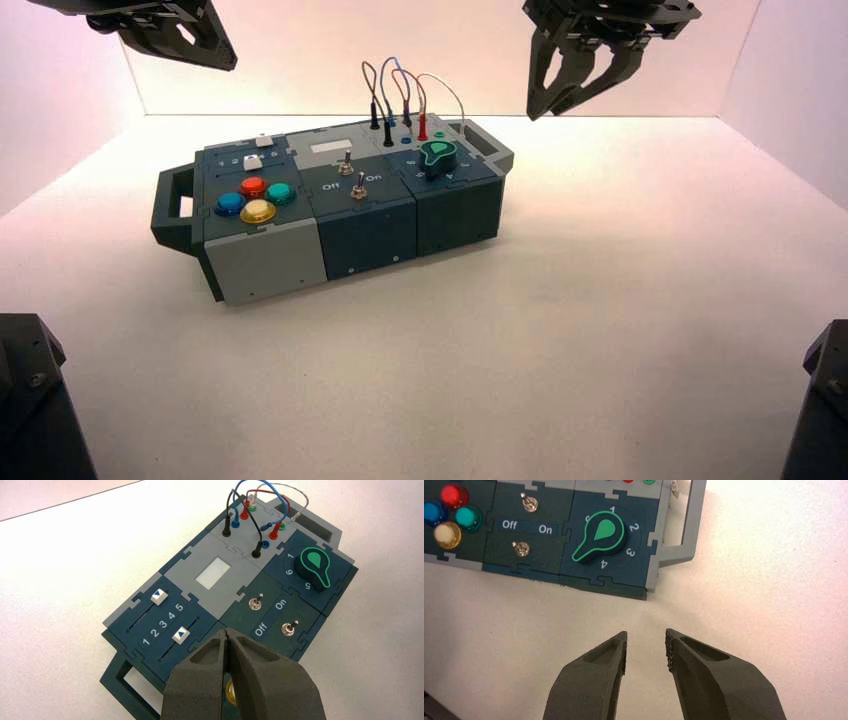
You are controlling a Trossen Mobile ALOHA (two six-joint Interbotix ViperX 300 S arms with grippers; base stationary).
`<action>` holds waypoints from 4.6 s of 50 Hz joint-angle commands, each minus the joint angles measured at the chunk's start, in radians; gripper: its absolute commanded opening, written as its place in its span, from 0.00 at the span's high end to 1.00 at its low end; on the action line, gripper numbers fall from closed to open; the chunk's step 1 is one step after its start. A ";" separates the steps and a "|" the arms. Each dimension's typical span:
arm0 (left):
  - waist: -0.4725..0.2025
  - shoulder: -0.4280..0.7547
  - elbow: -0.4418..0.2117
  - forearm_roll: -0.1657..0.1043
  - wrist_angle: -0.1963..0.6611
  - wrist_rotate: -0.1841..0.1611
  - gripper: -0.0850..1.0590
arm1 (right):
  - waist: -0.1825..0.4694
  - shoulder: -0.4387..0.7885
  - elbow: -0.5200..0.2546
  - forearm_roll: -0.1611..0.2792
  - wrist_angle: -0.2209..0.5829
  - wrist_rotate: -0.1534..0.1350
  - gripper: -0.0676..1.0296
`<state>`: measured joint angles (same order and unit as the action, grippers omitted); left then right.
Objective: Insert the white wire.
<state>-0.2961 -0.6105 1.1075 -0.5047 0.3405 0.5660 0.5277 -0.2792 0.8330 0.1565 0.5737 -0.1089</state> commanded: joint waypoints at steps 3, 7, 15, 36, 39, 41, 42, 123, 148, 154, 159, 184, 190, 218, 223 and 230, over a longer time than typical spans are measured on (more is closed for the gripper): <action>0.002 0.000 -0.009 0.000 -0.003 0.005 0.95 | -0.002 -0.026 -0.006 0.000 0.000 0.002 0.55; 0.002 0.005 -0.009 0.002 -0.003 0.005 0.95 | -0.002 -0.026 -0.005 0.000 0.000 0.002 0.55; 0.000 0.006 -0.009 0.000 -0.003 0.005 0.95 | 0.000 -0.026 -0.005 0.000 -0.003 0.002 0.55; -0.063 -0.006 -0.014 0.000 0.005 0.018 0.95 | -0.002 -0.011 -0.049 -0.005 -0.060 -0.003 0.55; -0.075 -0.006 -0.015 0.002 0.005 0.026 0.95 | -0.002 -0.002 -0.055 -0.006 -0.074 -0.003 0.55; -0.080 -0.006 -0.015 0.000 0.005 0.029 0.95 | -0.002 0.008 -0.066 -0.008 -0.077 -0.005 0.55; -0.081 -0.006 -0.015 0.002 0.005 0.029 0.95 | -0.002 0.011 -0.069 -0.011 -0.077 -0.006 0.55; -0.146 -0.025 -0.043 -0.003 0.124 0.087 0.95 | -0.002 0.457 -0.394 -0.091 -0.149 -0.006 0.55; -0.146 -0.023 -0.041 -0.002 0.120 0.097 0.95 | -0.021 0.505 -0.442 -0.123 -0.140 -0.008 0.55; -0.147 -0.018 -0.041 -0.002 0.115 0.097 0.95 | -0.029 0.515 -0.449 -0.124 -0.137 -0.009 0.55; -0.146 -0.012 -0.041 -0.002 0.114 0.097 0.95 | -0.029 0.531 -0.456 -0.124 -0.137 -0.009 0.55; -0.146 0.005 -0.044 -0.002 0.114 0.098 0.95 | -0.028 0.572 -0.506 -0.124 -0.126 -0.009 0.56; -0.146 0.005 -0.046 -0.002 0.114 0.098 0.95 | -0.029 0.578 -0.511 -0.124 -0.124 -0.009 0.58; -0.146 0.005 -0.048 -0.002 0.114 0.098 0.95 | -0.029 0.591 -0.538 -0.124 -0.094 -0.009 0.93; -0.147 0.005 -0.048 -0.002 0.114 0.098 0.95 | -0.029 0.583 -0.538 -0.126 -0.094 -0.009 0.95; -0.146 0.005 -0.048 -0.002 0.114 0.098 0.95 | -0.028 0.569 -0.541 -0.129 -0.078 -0.011 0.96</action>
<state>-0.4387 -0.6044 1.0907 -0.5062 0.4617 0.6581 0.5001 0.3329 0.3206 0.0322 0.4909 -0.1166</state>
